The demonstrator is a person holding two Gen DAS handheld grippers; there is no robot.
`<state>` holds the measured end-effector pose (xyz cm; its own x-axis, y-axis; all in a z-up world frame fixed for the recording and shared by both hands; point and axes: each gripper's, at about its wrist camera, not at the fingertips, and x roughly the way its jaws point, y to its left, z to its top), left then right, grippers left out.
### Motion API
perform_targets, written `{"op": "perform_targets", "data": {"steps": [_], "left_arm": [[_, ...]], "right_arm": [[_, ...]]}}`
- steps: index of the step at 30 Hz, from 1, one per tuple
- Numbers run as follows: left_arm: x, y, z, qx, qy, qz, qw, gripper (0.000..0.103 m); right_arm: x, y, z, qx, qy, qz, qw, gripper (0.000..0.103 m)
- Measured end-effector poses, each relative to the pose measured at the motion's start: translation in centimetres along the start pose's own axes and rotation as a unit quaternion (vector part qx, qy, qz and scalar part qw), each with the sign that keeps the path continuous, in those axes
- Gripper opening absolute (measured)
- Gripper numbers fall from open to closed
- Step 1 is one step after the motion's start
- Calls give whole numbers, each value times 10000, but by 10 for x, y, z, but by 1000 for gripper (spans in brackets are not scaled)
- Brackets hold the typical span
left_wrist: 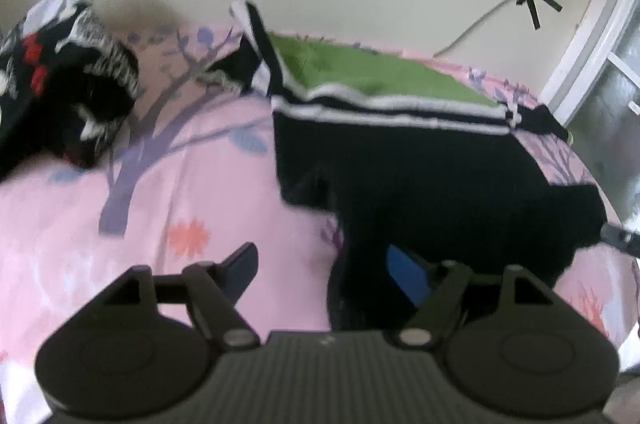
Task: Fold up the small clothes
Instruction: 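Lay the sweater flat on the bed with both grippers, green panel up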
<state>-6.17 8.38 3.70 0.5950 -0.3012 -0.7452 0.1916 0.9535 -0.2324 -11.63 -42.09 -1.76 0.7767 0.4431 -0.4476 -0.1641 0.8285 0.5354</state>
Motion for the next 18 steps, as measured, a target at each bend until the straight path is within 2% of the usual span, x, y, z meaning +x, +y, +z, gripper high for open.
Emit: {"op": "perform_targets", "data": {"steps": [2, 5, 7, 8, 9, 10, 11, 15, 16, 18], "left_arm": [[0, -1, -8, -58, 72, -120, 9999, 73], [6, -16, -12, 121, 89, -270, 9995, 73], [16, -24, -15, 283, 136, -270, 9991, 67], [22, -29, -15, 323, 178, -248, 9990, 59], [27, -31, -16, 380, 249, -226, 9987, 30], [30, -33, -16, 441, 337, -141, 9984, 10], [28, -34, -18, 450, 344, -126, 9983, 10], [-30, -28, -31, 550, 60, -657, 9963, 9], [-51, -25, -38, 626, -21, -710, 9955, 9], [-85, -22, -55, 767, -143, -592, 9952, 9]], "right_arm": [[-1, -2, -1, 4, -10, -71, 10000, 63], [7, -5, 1, -17, 30, -109, 9999, 63], [17, -2, 3, -95, 66, -26, 9999, 63], [24, 0, 5, -179, 118, 8, 9998, 63], [31, 4, 6, -259, 219, 67, 9994, 61], [37, 6, 8, -309, 327, 123, 9989, 37], [39, 10, 10, -316, 466, 178, 9983, 7], [-7, 35, 5, -617, 559, 632, 9945, 6], [-27, 42, 0, -729, 570, 711, 9932, 6], [-61, 50, -12, -887, 669, 706, 9913, 6]]}}
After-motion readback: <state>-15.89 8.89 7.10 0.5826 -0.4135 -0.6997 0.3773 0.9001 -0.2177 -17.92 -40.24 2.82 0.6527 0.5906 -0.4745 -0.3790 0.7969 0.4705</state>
